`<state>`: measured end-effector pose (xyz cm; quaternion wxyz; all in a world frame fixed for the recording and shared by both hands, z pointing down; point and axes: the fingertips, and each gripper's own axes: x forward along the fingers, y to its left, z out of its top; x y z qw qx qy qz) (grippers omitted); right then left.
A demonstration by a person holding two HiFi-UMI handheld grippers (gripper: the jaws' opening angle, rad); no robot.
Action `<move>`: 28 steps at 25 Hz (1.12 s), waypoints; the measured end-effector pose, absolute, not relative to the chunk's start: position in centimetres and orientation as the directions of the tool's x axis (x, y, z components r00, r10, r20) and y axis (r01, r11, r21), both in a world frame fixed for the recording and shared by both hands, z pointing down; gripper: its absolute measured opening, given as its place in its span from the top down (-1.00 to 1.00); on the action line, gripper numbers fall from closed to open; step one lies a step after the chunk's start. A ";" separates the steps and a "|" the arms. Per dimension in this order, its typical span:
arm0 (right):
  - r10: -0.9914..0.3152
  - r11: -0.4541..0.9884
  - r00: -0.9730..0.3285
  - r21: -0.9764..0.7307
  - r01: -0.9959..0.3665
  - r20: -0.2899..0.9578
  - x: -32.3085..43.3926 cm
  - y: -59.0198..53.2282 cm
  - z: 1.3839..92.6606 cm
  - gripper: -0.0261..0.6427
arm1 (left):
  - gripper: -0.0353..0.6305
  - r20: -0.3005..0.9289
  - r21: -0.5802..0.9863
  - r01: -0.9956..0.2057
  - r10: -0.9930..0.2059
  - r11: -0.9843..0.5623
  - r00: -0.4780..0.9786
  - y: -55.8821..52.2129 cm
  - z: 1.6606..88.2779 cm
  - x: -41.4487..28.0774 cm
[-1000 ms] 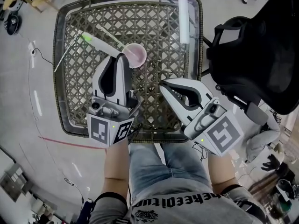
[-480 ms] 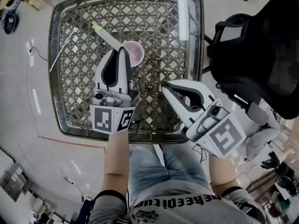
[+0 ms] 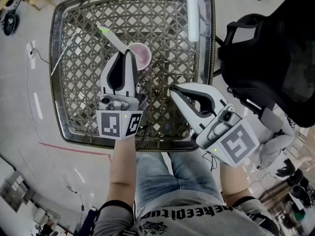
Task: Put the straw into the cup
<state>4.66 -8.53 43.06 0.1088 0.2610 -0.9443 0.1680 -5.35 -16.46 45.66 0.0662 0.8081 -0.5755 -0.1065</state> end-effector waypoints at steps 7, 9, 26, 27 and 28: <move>-0.456 0.807 -0.841 -0.263 -0.528 0.290 4.5 -8.6 43.2 0.89 | 0.63 -0.085 0.227 -0.918 -0.945 -0.326 0.315 -16.3 45.9 -5.5; -0.457 0.806 -0.842 -0.267 -0.528 0.285 4.7 -8.7 43.3 0.89 | 0.62 -0.079 0.222 -0.918 -0.945 -0.328 0.319 -16.3 46.0 -5.4; -0.462 0.801 -0.843 -0.280 -0.530 0.274 3.5 -8.9 42.8 0.89 | 0.76 -0.052 0.228 -0.914 -0.942 -0.335 0.332 -15.8 45.6 -6.1; -0.464 0.799 -0.842 -0.281 -0.532 0.274 3.4 -8.9 42.7 0.89 | 0.76 -0.049 0.230 -0.913 -0.941 -0.338 0.336 -15.8 45.4 -6.2; -0.466 0.798 -0.842 -0.282 -0.533 0.271 3.2 -8.8 42.5 0.89 | 0.77 -0.044 0.229 -0.911 -0.939 -0.343 0.342 -15.7 45.2 -6.2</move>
